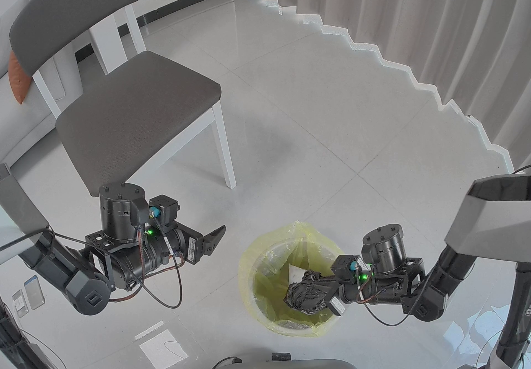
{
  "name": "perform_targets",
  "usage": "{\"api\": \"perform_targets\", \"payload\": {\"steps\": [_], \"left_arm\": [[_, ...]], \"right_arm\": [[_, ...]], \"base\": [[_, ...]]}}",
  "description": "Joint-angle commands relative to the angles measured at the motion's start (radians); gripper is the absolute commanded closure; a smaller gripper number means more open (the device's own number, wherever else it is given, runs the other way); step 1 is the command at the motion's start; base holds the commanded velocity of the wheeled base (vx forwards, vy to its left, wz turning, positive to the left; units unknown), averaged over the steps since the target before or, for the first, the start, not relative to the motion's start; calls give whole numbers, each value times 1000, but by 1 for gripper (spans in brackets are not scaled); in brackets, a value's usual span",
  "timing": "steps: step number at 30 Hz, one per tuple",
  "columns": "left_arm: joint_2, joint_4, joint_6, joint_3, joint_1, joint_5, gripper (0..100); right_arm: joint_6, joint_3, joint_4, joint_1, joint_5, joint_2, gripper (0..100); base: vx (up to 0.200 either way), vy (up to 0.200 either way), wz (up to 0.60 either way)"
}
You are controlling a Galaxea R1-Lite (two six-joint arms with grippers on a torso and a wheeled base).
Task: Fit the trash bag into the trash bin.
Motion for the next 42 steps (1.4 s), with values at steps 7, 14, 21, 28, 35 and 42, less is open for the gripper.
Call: {"api": "perform_targets", "payload": {"steps": [7, 14, 21, 28, 35, 42], "left_arm": [[40, -73, -9, 53, 8, -3, 0], [80, -132, -7, 59, -1, 0, 0], [106, -152, -10, 58, 1, 0, 0], [140, -190, -10, 67, -1, 0, 0], [188, -264, -12, 86, -5, 2, 0], [249, -282, -28, 72, -18, -1, 0]], "right_arm": [[1, -97, -34, -13, 14, 214, 100], [1, -168, 52, -19, 15, 237, 100], [1, -201, 61, -20, 23, 255, 0], [2, -200, 38, -20, 21, 249, 0], [2, -157, -49, -25, 21, 240, 0], [18, -16, -149, -88, 23, 85, 0]], "base": [[0, 0, 0], [0, 0, 0], [0, 0, 0], [0, 0, 0], [0, 0, 0], [0, 0, 0]]}}
